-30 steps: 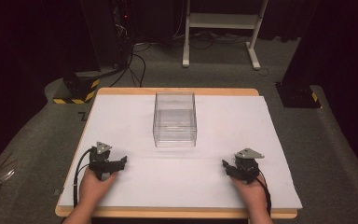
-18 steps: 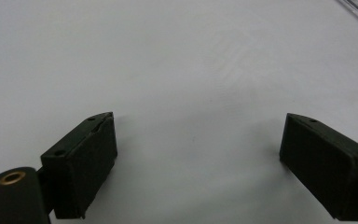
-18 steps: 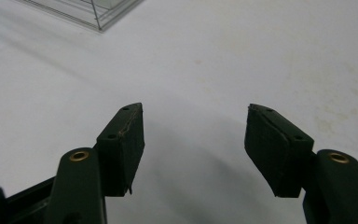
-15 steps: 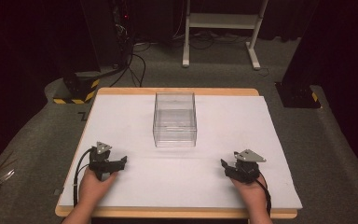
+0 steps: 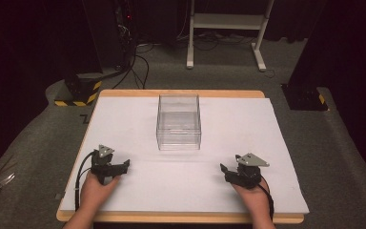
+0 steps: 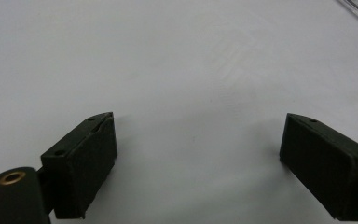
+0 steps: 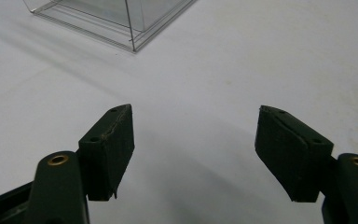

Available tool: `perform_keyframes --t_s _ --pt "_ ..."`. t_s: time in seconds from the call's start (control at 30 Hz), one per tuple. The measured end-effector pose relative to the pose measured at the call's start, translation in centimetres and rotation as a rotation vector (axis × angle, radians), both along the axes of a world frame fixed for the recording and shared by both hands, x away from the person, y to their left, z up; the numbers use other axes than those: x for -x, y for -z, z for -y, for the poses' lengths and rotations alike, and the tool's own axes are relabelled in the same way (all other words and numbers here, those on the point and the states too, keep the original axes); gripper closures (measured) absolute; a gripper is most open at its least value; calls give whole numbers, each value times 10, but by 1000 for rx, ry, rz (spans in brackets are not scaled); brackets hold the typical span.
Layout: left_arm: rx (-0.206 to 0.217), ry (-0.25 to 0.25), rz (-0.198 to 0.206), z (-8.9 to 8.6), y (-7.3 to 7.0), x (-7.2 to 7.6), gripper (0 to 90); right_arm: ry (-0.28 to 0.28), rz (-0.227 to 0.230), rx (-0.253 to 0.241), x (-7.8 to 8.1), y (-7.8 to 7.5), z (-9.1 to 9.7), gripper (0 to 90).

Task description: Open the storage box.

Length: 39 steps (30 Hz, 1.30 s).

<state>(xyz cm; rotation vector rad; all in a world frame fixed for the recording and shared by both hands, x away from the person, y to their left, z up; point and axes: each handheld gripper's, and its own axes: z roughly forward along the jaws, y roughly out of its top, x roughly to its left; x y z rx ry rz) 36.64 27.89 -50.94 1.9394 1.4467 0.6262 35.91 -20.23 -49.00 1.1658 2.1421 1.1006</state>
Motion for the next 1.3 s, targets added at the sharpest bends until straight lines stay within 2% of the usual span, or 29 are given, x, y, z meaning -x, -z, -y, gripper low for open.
perform_keyframes --t_s 0.17,0.3,0.8,0.97,1.17,1.3 --pt "-1 1 1 0 0 0 112 -13 2 2 1 0 -5 270" --pt "-1 1 1 0 0 0 113 -39 24 21 3 -4 -16 256" --pt "-1 1 1 0 0 0 112 -124 8 -2 7 -2 -52 228" --pt "-1 0 2 0 0 0 112 -154 17 -4 9 -4 -63 230" --pt "-2 0 2 0 0 0 113 -178 13 -25 10 -8 -74 225" --pt "-3 -1 2 0 0 0 113 -178 -1 -60 5 -10 -77 215"
